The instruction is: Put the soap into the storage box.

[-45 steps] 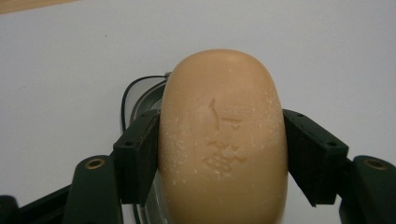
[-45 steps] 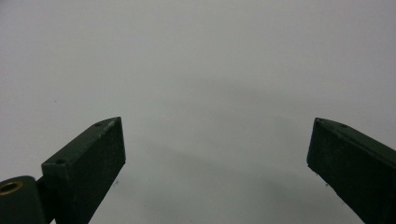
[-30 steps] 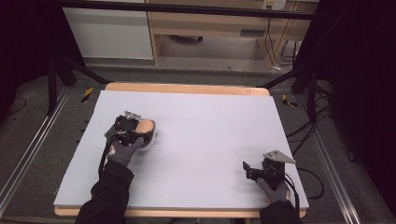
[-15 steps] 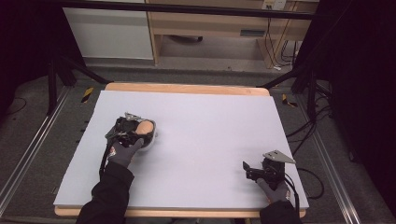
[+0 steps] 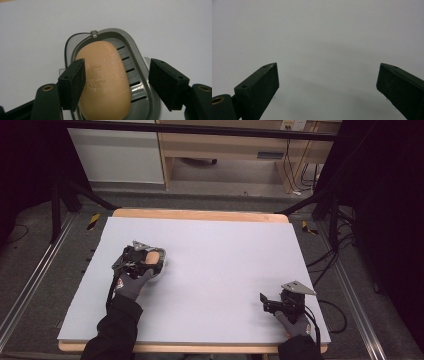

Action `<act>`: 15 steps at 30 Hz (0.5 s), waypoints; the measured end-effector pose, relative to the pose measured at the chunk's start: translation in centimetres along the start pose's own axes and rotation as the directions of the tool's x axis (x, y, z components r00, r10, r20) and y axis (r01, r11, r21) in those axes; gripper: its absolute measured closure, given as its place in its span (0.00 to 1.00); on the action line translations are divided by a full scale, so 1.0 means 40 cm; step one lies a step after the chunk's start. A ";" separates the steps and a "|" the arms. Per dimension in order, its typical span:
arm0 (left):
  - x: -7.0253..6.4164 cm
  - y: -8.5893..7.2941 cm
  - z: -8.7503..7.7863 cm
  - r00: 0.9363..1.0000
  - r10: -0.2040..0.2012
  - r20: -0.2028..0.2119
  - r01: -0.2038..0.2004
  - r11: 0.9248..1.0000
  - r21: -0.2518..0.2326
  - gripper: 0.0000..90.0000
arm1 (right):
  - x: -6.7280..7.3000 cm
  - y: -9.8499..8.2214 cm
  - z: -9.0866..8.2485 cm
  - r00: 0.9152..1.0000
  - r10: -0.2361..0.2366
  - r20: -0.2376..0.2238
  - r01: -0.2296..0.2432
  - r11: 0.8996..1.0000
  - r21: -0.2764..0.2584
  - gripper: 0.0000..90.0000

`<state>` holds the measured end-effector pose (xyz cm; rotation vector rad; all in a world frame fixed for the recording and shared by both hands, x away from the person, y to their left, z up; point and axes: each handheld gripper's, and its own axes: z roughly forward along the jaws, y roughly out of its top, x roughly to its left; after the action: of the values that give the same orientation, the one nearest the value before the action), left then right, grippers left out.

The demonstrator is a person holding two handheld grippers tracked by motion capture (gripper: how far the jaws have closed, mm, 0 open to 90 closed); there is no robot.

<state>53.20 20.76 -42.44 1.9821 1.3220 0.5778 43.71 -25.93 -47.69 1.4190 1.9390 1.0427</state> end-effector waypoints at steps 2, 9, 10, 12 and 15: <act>-0.001 0.000 -0.007 1.000 -0.003 0.015 0.003 1.000 -0.021 0.32 | 0.000 0.000 0.000 1.000 0.000 0.000 0.000 1.000 0.001 0.05; -0.017 -0.010 -0.047 0.998 0.030 0.056 -0.027 0.997 -0.070 0.30 | 0.000 0.000 0.000 1.000 0.002 0.002 -0.002 1.000 0.002 0.05; -0.020 -0.014 -0.052 0.998 0.038 0.058 -0.033 0.997 -0.074 0.30 | 0.000 0.000 0.000 1.000 0.003 0.001 -0.003 1.000 0.002 0.05; -0.025 -0.025 -0.062 0.996 0.052 0.071 -0.046 0.996 -0.080 0.29 | 0.000 0.000 0.001 1.000 0.004 0.003 -0.004 1.000 0.005 0.05; -0.029 -0.042 -0.076 0.994 0.052 0.092 -0.042 0.994 -0.099 0.27 | 0.000 0.000 0.001 1.000 0.004 0.006 -0.004 1.000 0.006 0.05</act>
<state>49.66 21.00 -41.64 1.9418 1.1717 0.5531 43.73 -25.94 -47.70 1.4283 1.9376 1.0343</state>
